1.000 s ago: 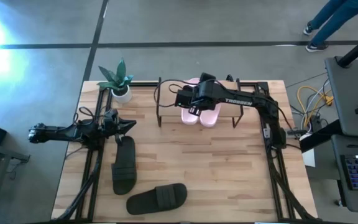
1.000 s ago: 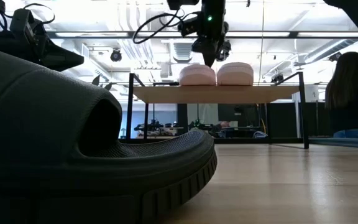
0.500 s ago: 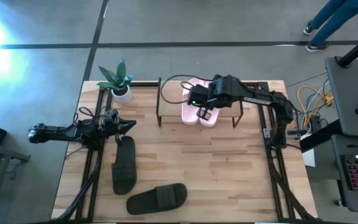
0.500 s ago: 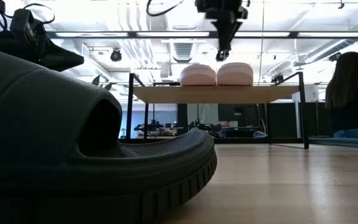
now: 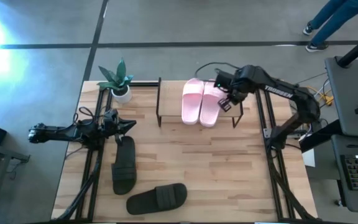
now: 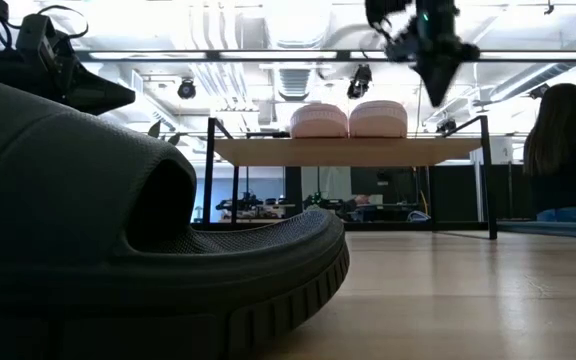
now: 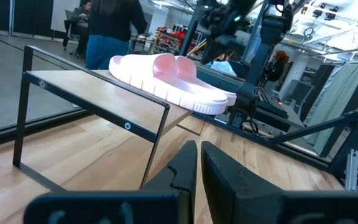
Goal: Pick and place slides into the shelf
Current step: Adjust the pink slippers on the shelf
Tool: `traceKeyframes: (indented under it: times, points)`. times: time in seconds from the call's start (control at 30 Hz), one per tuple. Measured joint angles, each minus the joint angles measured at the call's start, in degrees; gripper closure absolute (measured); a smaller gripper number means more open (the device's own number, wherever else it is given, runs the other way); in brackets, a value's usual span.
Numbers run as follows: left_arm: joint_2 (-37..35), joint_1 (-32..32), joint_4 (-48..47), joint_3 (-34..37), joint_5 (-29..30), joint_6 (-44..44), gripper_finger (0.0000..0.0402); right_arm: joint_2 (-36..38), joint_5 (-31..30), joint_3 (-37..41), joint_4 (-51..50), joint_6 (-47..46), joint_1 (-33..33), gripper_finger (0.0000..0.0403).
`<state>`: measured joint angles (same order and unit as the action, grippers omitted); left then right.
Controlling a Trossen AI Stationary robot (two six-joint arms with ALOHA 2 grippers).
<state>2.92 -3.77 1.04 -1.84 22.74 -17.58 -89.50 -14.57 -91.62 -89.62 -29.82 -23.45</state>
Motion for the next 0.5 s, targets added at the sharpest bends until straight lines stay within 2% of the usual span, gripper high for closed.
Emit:
traceKeyframes:
  times: [0.23, 0.5]
  points:
    - [0.0, 0.0, 0.0, 0.0, 0.0, 0.0, 0.0393, 1.7, 1.9, 7.5, 10.7, 0.7, -3.3, 0.0392]
    - [0.1, 0.0, 0.0, 0.0, 0.0, 0.0, 0.0393, -2.5, 1.5, 7.8, 15.7, 3.5, -4.1, 0.0392]
